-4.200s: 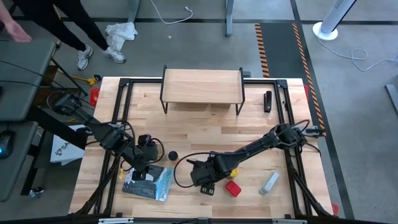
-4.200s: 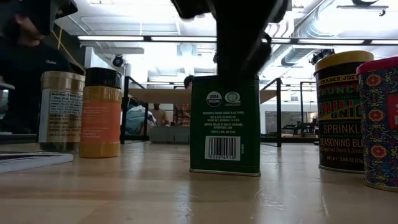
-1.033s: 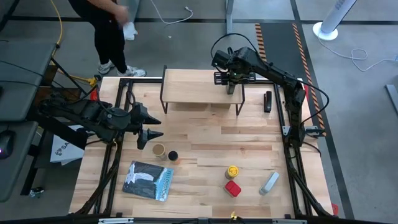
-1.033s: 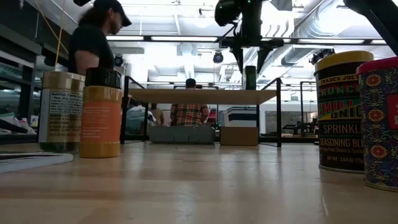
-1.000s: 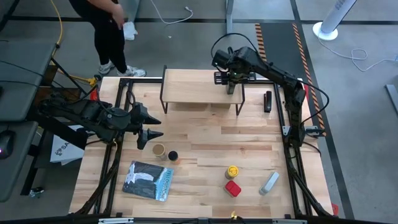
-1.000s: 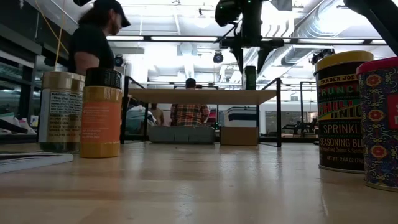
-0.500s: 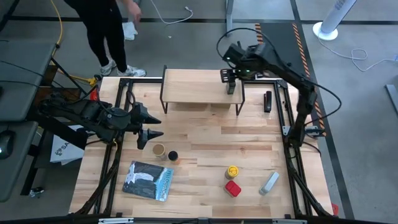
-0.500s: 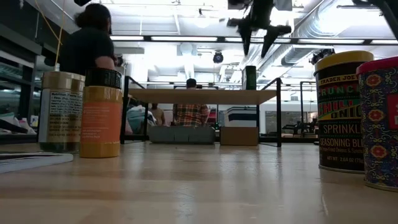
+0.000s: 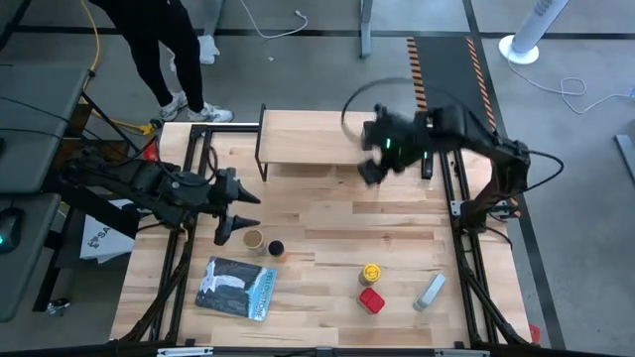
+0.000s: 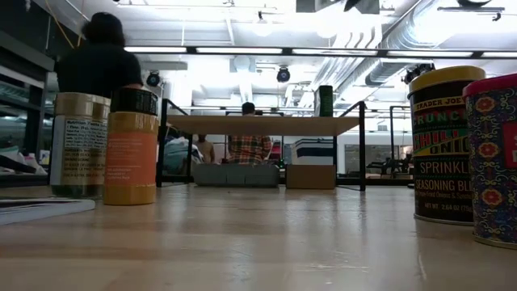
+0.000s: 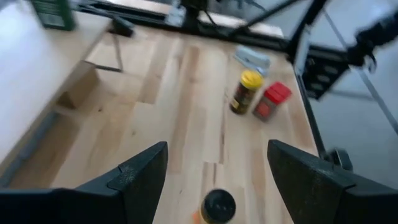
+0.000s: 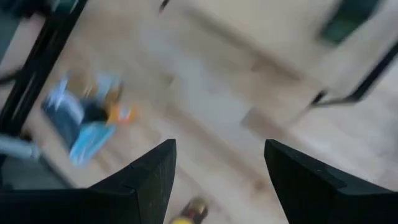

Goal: Shelf spices
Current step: Put the yellow seasoning bottle on the shelf

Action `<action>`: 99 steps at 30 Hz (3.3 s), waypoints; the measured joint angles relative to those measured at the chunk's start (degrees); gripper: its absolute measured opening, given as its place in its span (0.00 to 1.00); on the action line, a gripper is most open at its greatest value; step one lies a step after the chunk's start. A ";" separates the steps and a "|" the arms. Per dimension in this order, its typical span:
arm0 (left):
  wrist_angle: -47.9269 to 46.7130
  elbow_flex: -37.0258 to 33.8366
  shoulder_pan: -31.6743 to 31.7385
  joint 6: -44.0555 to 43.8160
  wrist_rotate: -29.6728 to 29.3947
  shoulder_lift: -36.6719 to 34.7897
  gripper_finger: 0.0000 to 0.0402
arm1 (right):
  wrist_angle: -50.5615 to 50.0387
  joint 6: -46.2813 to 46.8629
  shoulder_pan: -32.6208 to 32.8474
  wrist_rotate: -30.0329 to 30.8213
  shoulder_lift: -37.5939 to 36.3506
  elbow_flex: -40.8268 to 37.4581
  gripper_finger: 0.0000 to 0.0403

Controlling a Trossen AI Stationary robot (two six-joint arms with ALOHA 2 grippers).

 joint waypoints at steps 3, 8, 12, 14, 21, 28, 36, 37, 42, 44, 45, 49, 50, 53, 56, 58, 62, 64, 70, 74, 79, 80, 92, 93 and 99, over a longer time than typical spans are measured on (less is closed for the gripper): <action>-0.02 0.02 -0.01 2.05 4.19 1.90 0.68 | 0.00 1.05 7.17 0.34 1.28 -0.03 0.60; -0.26 0.02 -2.89 0.41 10.85 6.72 0.68 | 0.05 1.62 17.62 1.73 2.56 -3.57 0.60; -0.46 0.02 -7.56 -4.09 10.54 10.65 0.68 | 0.00 2.88 24.87 1.76 2.52 -9.59 0.60; -0.48 0.02 -9.69 -7.09 9.28 12.68 0.68 | -0.05 3.07 28.15 1.76 2.52 -12.50 0.60; -2.66 1.99 -13.30 -17.40 8.37 18.76 0.68 | 1.34 1.27 36.60 3.29 2.48 -22.21 0.60; -16.72 15.78 -13.94 -9.67 4.72 25.18 0.68 | 3.92 2.61 41.03 2.94 2.38 -25.77 0.60; -31.03 25.31 -12.89 0.98 0.67 29.94 0.68 | 1.84 15.20 45.70 3.26 0.16 -25.79 0.60; -31.77 25.31 -12.59 1.26 1.11 29.97 0.68 | 1.79 17.03 46.04 3.71 -0.01 -25.80 0.60; -34.40 25.31 -11.82 1.52 2.43 30.02 0.68 | 1.60 23.86 47.34 4.69 -0.56 -25.79 0.60; -34.96 25.31 -11.51 1.55 3.29 30.02 0.68 | 1.95 25.20 47.54 4.73 -0.52 -25.79 0.60; -35.42 25.31 -11.34 1.57 3.86 30.02 0.68 | 2.00 25.58 47.59 4.78 -0.52 -25.79 0.60; -35.96 25.31 -10.99 1.56 5.91 30.02 0.68 | 2.54 25.88 47.53 5.69 -0.52 -25.79 0.60; -35.96 25.31 -10.84 1.55 6.02 30.02 0.68 | 2.69 25.90 47.44 6.44 -0.52 -25.79 0.60; -36.02 25.31 -10.69 0.93 7.24 30.00 0.68 | 2.73 25.69 47.06 7.66 -0.52 -25.79 0.60; -36.12 25.29 -10.69 -0.05 7.55 30.00 0.68 | 3.05 25.49 46.34 7.74 -0.52 -25.79 0.60; -36.22 25.29 -10.69 -0.03 7.54 30.00 0.68 | 3.39 25.40 45.99 7.75 -0.52 -25.79 0.60; -36.22 25.29 -10.71 -0.09 7.52 30.01 0.68 | 5.27 24.37 45.25 7.64 -0.50 -25.79 0.60; -36.20 25.29 -10.71 -0.07 7.47 30.01 0.68 | 6.40 24.36 44.73 7.49 -0.50 -25.79 0.60; -36.17 25.29 -10.71 -0.07 7.32 30.00 0.68 | 9.67 23.96 43.15 7.34 -0.50 -25.79 0.60; -35.94 25.29 -10.89 -0.03 5.51 30.00 0.68 | 11.66 22.39 42.37 8.44 -0.47 -25.79 0.60; -35.72 25.29 -12.66 6.09 2.10 30.00 0.68 | 13.90 21.73 41.26 10.11 -0.45 -25.79 0.60; -35.69 25.29 -12.87 7.64 2.11 30.00 0.68 | 14.26 21.21 41.11 10.74 -0.43 -25.79 0.60; -35.61 25.27 -10.69 13.95 -1.69 29.97 0.68 | 19.08 18.67 37.13 20.62 3.38 -25.79 0.60; -35.93 25.27 -10.42 13.99 -1.64 29.97 0.68 | 20.52 17.45 36.85 20.62 3.90 -25.79 0.60; -41.43 25.19 -8.89 13.12 3.12 29.97 0.68 | 24.69 15.68 35.87 19.67 6.64 -25.79 0.60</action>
